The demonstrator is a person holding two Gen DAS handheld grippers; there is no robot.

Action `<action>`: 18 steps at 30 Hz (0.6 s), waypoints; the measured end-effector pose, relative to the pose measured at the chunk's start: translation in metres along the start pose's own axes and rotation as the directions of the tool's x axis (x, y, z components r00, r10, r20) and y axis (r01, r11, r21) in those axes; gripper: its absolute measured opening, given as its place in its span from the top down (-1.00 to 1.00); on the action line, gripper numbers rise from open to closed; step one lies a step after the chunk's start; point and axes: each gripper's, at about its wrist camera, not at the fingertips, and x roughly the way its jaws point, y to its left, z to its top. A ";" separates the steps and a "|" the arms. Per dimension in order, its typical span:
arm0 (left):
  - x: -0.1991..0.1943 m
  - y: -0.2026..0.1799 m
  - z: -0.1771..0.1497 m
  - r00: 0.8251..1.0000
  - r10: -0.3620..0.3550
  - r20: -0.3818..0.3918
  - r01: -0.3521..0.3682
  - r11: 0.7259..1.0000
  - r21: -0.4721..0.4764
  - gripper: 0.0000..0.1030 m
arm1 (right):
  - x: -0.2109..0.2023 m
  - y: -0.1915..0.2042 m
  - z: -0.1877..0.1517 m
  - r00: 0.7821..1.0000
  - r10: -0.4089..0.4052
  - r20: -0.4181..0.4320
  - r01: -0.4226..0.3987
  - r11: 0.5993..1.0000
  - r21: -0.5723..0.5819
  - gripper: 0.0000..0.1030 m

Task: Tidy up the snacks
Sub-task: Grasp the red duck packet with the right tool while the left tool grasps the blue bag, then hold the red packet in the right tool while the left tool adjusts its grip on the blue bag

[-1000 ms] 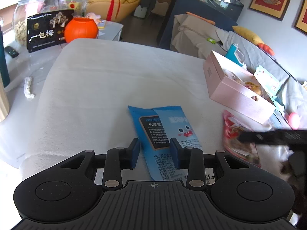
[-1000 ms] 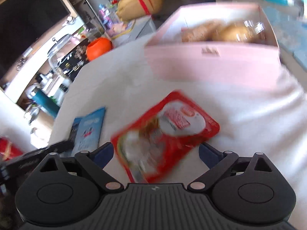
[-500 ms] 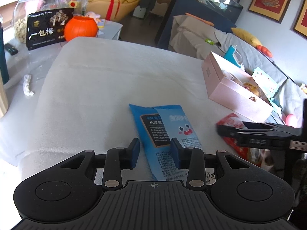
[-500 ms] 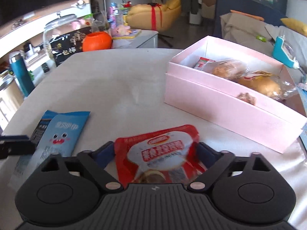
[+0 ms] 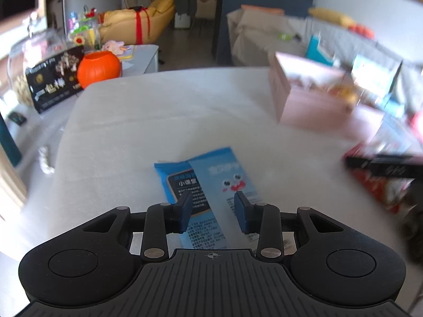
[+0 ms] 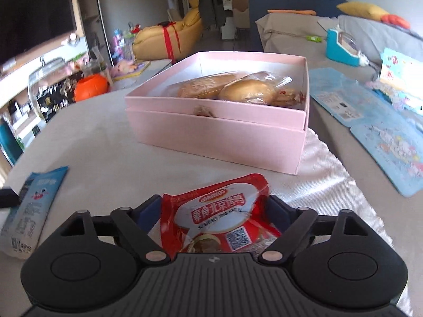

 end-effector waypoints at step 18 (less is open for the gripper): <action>0.017 -0.040 0.009 0.999 0.033 -0.030 -0.028 0.988 0.152 0.03 | -0.002 -0.005 -0.006 0.999 0.037 0.012 -0.037 0.999 0.025 -0.81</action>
